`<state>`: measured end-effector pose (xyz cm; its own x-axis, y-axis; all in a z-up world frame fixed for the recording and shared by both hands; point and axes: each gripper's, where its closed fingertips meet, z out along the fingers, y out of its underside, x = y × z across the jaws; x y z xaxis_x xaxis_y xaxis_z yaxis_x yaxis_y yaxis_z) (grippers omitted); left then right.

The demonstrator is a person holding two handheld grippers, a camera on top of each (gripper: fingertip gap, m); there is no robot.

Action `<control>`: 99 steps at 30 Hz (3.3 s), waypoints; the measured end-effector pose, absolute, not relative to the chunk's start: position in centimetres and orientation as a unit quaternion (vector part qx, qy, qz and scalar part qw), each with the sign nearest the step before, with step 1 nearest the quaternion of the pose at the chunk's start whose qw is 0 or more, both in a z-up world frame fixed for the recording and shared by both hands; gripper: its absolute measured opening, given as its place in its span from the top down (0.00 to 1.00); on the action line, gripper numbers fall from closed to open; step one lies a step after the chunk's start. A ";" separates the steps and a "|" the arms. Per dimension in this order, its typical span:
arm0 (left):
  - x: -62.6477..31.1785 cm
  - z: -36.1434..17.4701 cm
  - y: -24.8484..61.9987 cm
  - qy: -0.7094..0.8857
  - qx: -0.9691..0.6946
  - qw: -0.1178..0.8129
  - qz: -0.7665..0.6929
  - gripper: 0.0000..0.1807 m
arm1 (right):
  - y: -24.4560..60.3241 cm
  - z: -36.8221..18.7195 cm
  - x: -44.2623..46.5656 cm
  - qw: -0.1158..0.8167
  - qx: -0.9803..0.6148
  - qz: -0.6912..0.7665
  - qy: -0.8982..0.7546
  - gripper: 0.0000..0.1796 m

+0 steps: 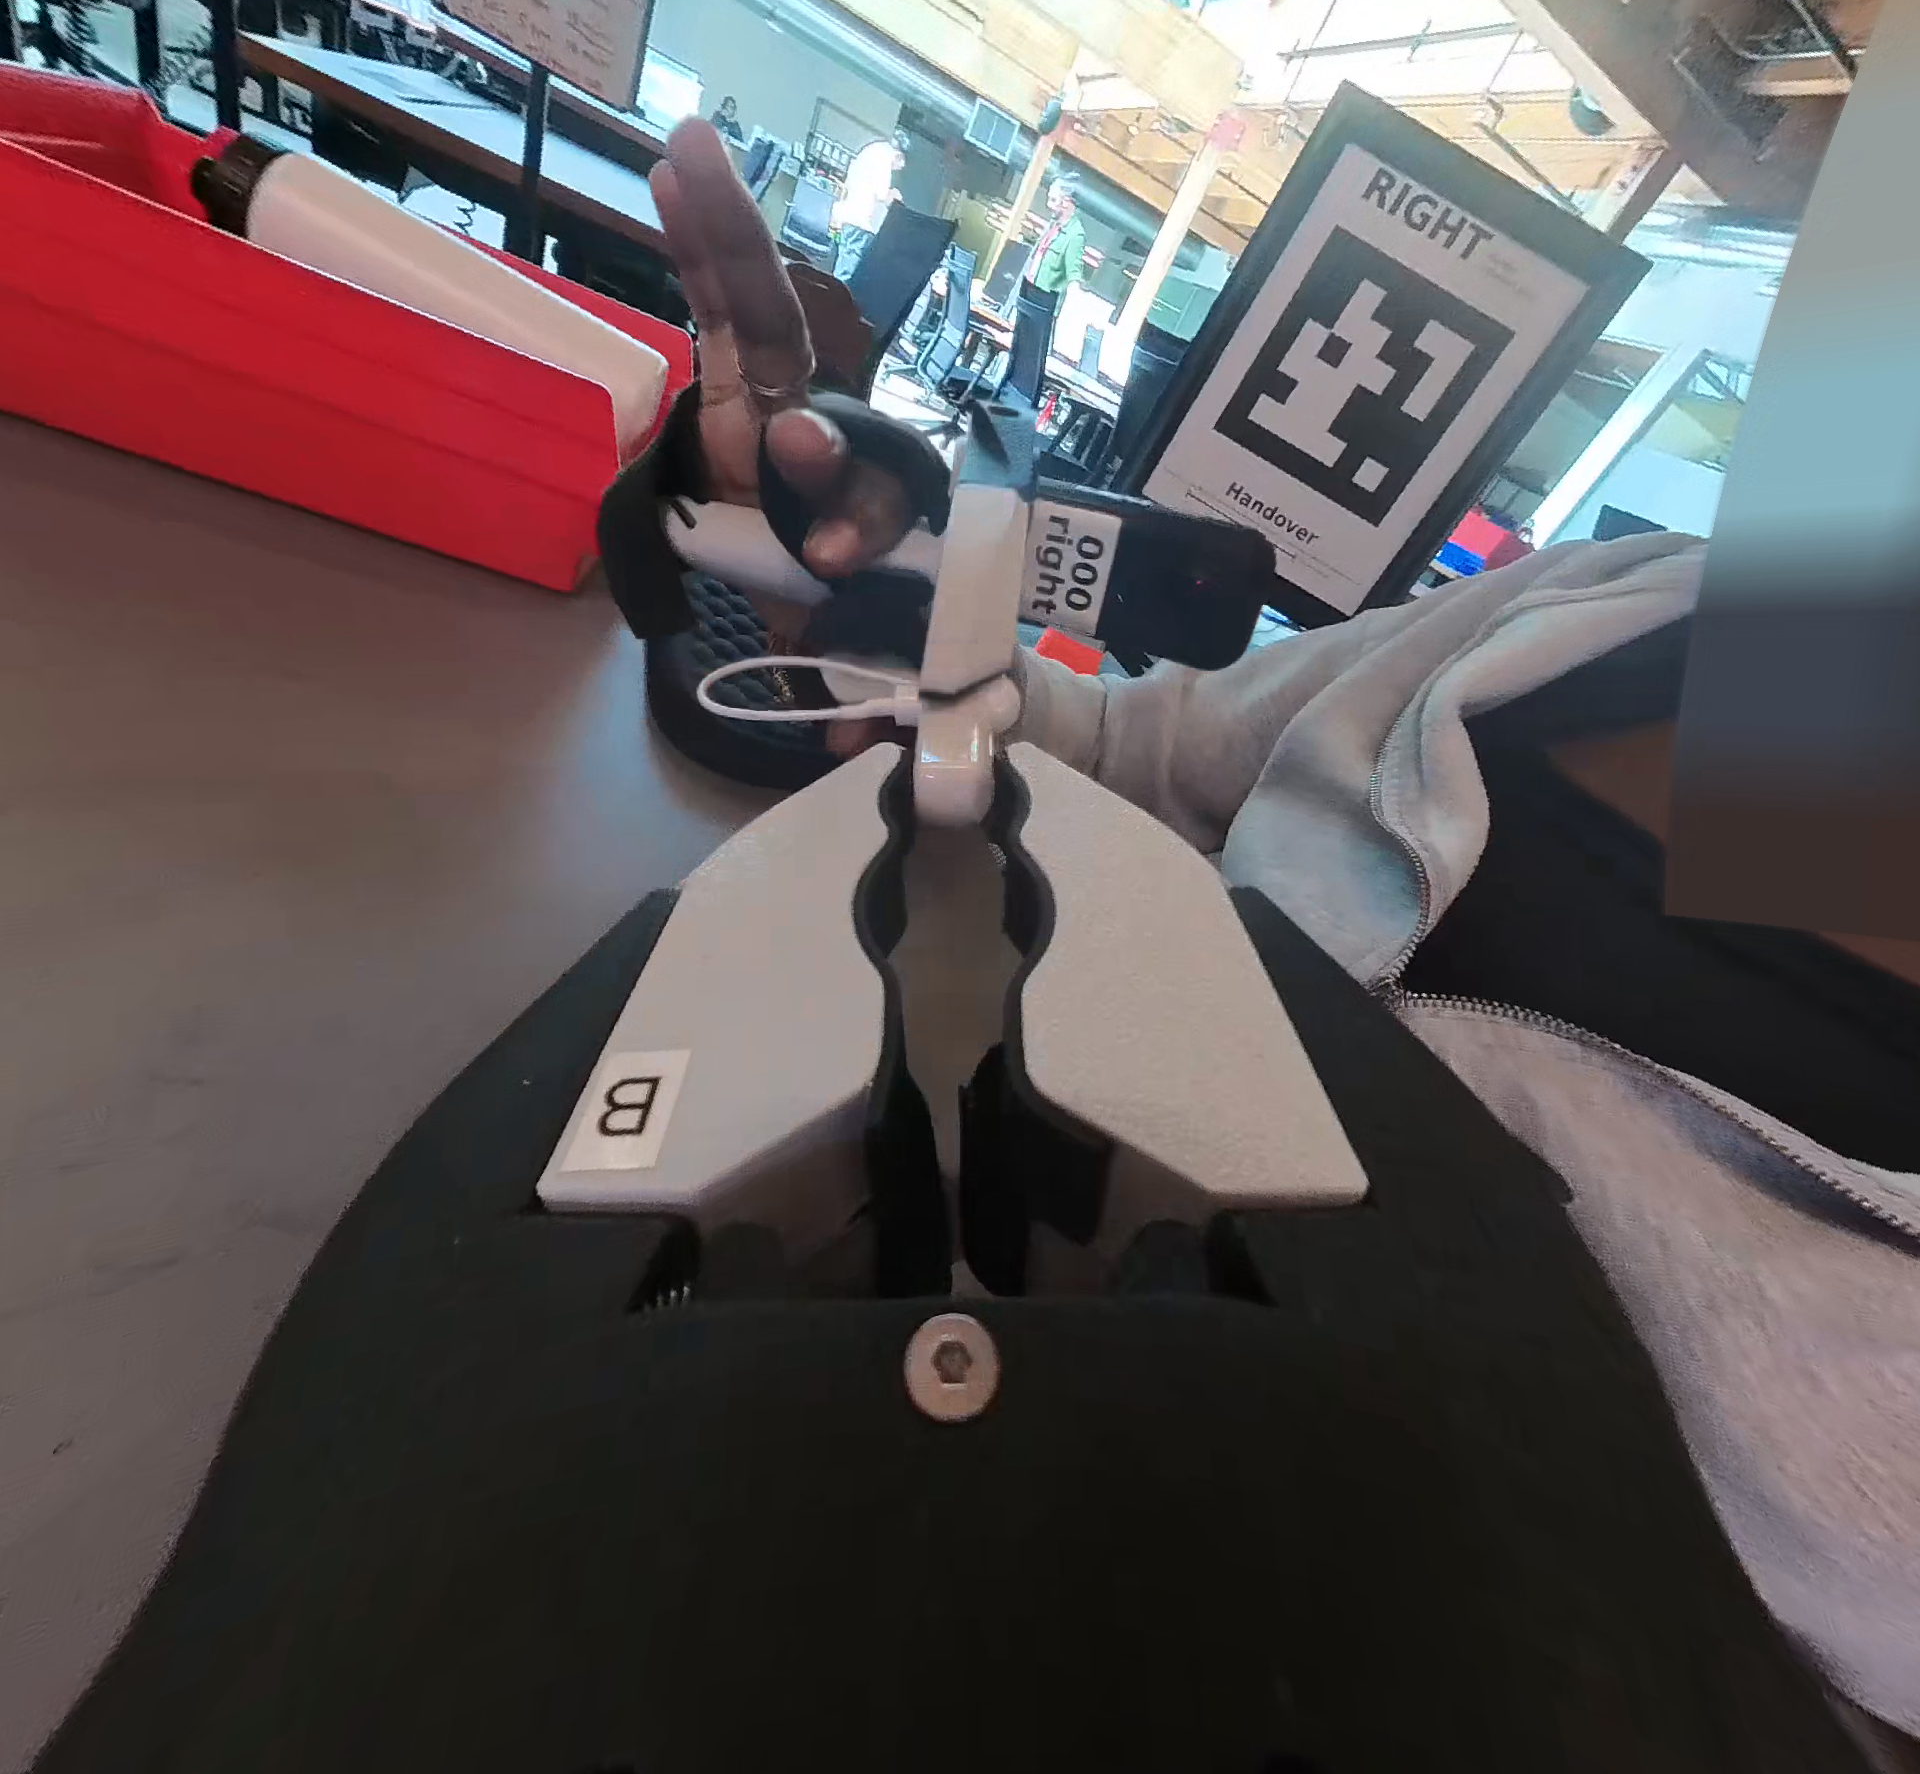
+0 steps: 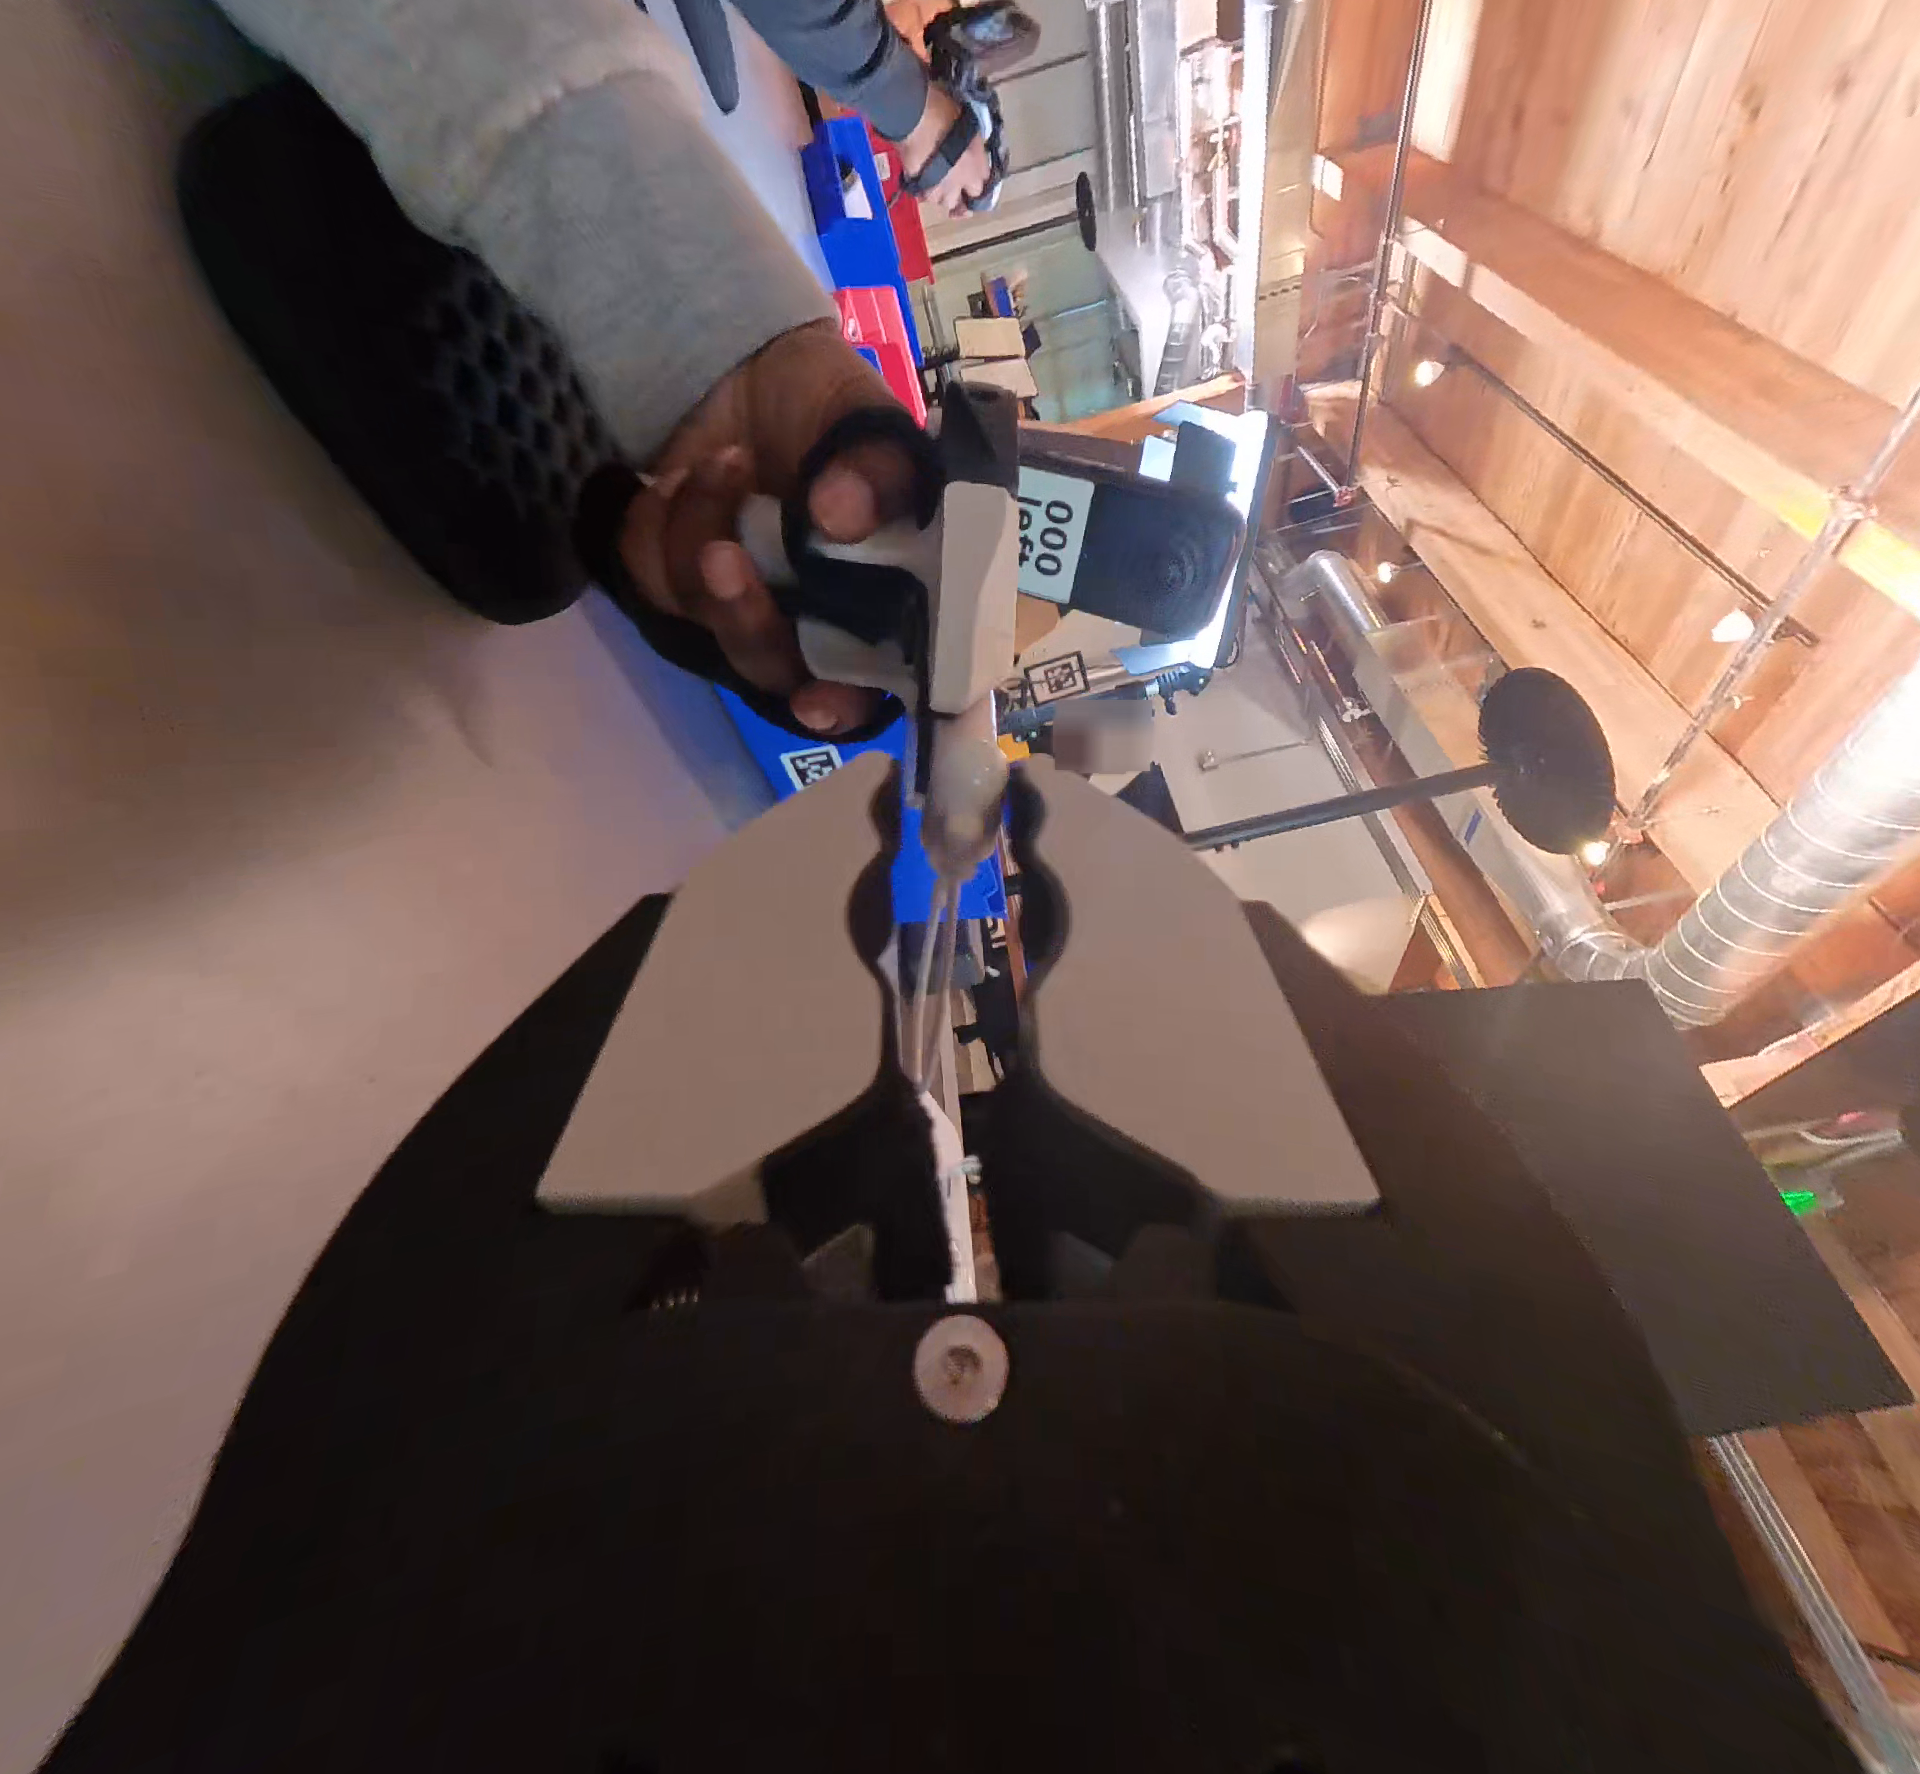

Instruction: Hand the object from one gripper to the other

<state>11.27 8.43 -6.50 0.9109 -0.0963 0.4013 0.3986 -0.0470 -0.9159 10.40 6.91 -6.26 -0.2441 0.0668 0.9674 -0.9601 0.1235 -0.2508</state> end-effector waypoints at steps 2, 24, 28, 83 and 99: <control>11.5 -6.5 8.5 -0.103 -0.702 0.681 -0.182 0.92 | 6.9 -6.3 10.4 0.473 0.385 0.535 -0.585 0.92; 9.7 -5.4 9.3 0.178 -0.672 0.576 0.431 0.92 | 8.0 -5.4 10.2 -0.318 -0.046 0.652 -0.687 0.92; 9.6 -5.6 9.1 0.162 -0.687 0.581 0.405 0.92 | 7.9 -5.6 10.2 -0.323 -0.052 0.648 -0.688 0.92; 4.2 0.4 3.1 -0.087 -0.519 0.720 0.453 0.32 | 34.9 1.2 -12.2 0.367 -0.351 0.497 -0.704 0.93; 2.7 -1.6 3.5 -0.118 -0.570 0.677 0.451 0.33 | 36.7 -11.3 -17.2 0.266 -0.457 0.301 -0.794 0.92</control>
<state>2.66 3.47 -1.58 0.5663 0.7444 -0.3538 -0.4759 -0.0551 -0.8778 -17.22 36.71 -11.34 -0.4412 0.8854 0.1461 0.5655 0.4007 -0.7208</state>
